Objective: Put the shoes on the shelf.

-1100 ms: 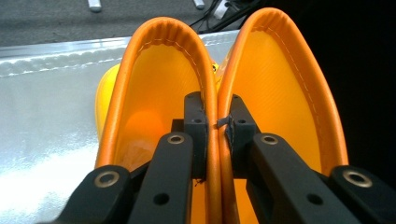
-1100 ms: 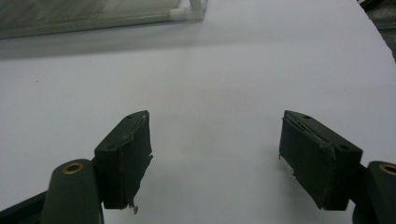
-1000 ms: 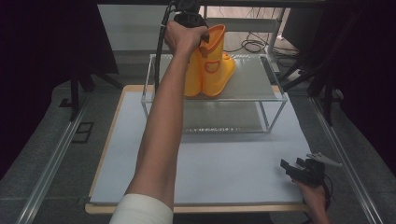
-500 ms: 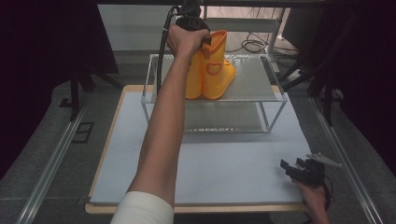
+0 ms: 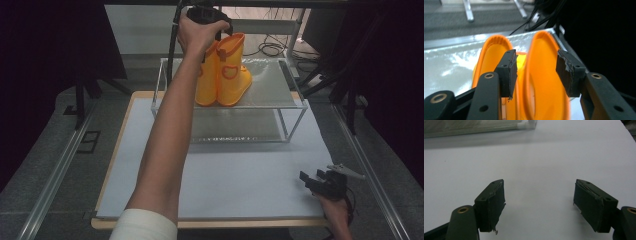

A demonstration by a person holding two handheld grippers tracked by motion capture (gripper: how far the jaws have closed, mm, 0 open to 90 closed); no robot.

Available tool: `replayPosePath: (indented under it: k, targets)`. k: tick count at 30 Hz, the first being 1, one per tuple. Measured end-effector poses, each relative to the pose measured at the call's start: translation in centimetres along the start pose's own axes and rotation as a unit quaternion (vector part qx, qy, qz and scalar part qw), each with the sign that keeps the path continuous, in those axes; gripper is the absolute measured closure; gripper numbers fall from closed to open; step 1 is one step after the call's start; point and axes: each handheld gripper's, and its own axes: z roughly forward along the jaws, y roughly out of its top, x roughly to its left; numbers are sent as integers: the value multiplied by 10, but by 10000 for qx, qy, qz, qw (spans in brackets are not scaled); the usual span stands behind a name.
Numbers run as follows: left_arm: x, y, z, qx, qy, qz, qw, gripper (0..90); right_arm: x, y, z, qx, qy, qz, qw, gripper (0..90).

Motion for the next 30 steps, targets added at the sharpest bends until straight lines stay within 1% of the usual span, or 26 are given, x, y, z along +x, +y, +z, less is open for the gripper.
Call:
replayPosePath:
  k: [1,2,3,5,6,7,8,9,10,12,14,15,16,17,21,22,23,25,26,27,28,30]
  targets:
    - [0,-2,-13,-96,-52,98,9999,540,-1,0,0,-16,-11,-39,10000,246]
    - [0,-3,-18,-150,-85,137,9998,559,0,0,0,-13,-7,-13,10000,246]
    - [0,-5,-26,-216,-139,203,9995,578,0,0,0,-19,-8,1,10000,246]
    - [0,-9,-39,-297,-230,285,9989,619,0,1,-1,-30,-17,-18,10000,246]
    - [0,-9,-39,-297,-230,285,9989,647,0,1,-1,-30,-17,-18,10000,246]
    - [1,-16,-54,-344,-288,448,9980,672,0,1,-2,-67,-29,-26,10000,246]
    - [2,-19,-60,-358,-292,508,9976,703,0,1,-3,-68,-30,-17,10000,246]
    - [2,-19,-60,-358,-292,508,9976,732,0,1,-3,-68,-30,-17,10000,246]
    - [4,-27,-69,-369,-319,583,9971,758,1,1,-3,-62,-41,-26,10000,246]
    - [7,-36,-76,-331,-321,665,9967,801,1,1,-4,-75,-54,-43,9999,246]
    - [9,-44,-79,-272,-284,738,9965,830,1,1,-5,-80,-53,-41,9999,246]
    - [11,-49,-80,-257,-299,760,9963,843,1,1,-5,-85,-54,-41,9999,247]
    - [11,-49,-80,-257,-299,760,9963,854,1,1,-5,-85,-54,-41,9999,247]
    - [13,-57,-82,-218,-346,800,9960,864,2,2,-5,-89,-53,-43,9999,247]
    - [22,-76,-83,-67,-396,909,9951,887,3,1,-4,-71,-49,-55,9999,248]
    - [22,-76,-83,-67,-396,909,9951,890,4,1,-4,-69,-46,-66,9999,248]
    - [28,-84,-83,-20,-370,919,9951,892,4,1,-4,-71,-44,-66,9999,248]
    - [36,-92,-81,54,-366,911,9952,896,5,1,-3,-68,-43,-92,9999,248]
    - [39,-94,-80,79,-361,900,9953,896,5,1,-3,-66,-41,-103,9999,248]
    - [39,-94,-80,79,-361,900,9953,896,5,1,-3,-66,-41,-103,9999,248]
    - [48,-101,-75,156,-354,877,9954,897,5,1,-3,-54,-39,-124,9999,248]
    - [57,-108,-69,230,-374,865,9953,897,6,1,-2,-51,-43,-128,9999,248]
